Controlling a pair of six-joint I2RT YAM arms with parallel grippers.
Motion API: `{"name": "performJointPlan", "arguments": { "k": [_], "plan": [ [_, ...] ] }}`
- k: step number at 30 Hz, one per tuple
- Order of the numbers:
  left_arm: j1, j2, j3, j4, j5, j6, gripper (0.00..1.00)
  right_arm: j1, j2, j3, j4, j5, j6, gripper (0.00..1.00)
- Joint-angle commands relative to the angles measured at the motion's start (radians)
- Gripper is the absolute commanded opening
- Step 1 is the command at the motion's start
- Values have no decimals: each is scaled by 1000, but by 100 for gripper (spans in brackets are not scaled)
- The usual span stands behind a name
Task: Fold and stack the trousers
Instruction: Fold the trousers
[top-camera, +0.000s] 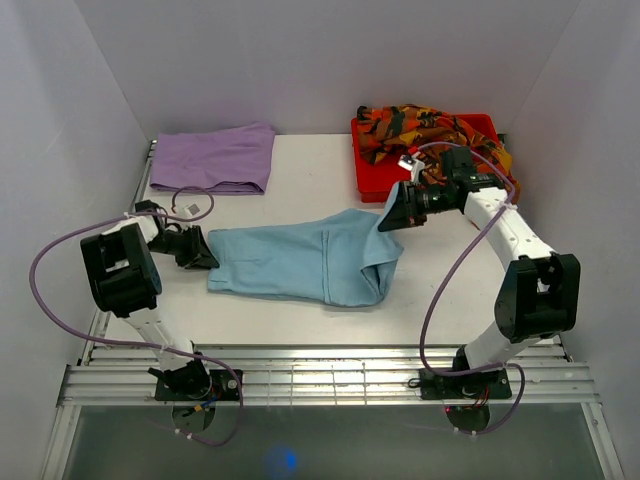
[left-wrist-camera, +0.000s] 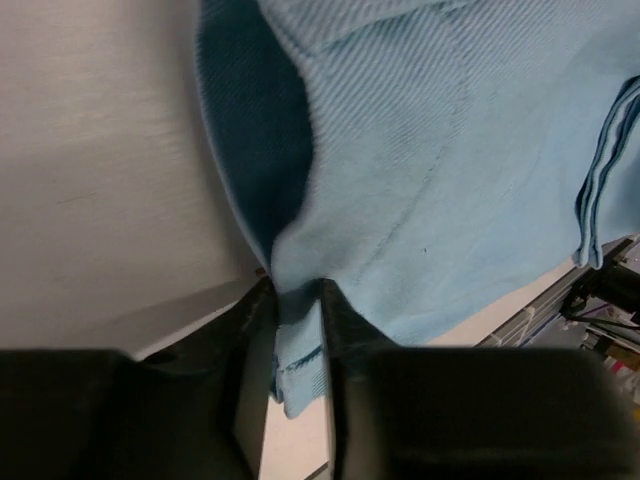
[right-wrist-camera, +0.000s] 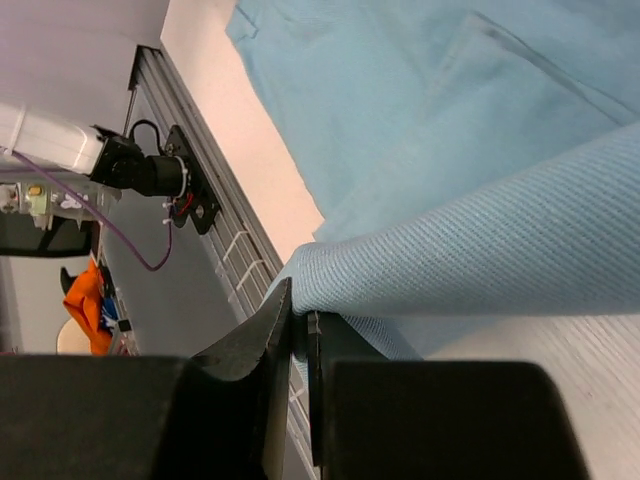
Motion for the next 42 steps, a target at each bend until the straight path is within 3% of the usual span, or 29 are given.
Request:
{"name": "performJointPlan", "arguments": {
  "k": [1,3,4,7,20,42],
  "plan": [
    [-20,-12,8,47,33,-25,30,94,-3,89,166,-30,134,8],
    [-24,-10,-5,54,38,-39,22,149,24,107,213,-16,169,8],
    [-26,-10,-8,54,41,-44,11,168,35,118,227,-4,179,8],
    [-38,-12,-19,60,44,-62,0,247,81,152,302,25,231,8],
    [-67,-44,-84,83,70,-133,0,529,355,399,428,99,355,8],
    [-96,-94,-186,115,96,-190,0,723,561,566,447,209,367,8]
  ]
}}
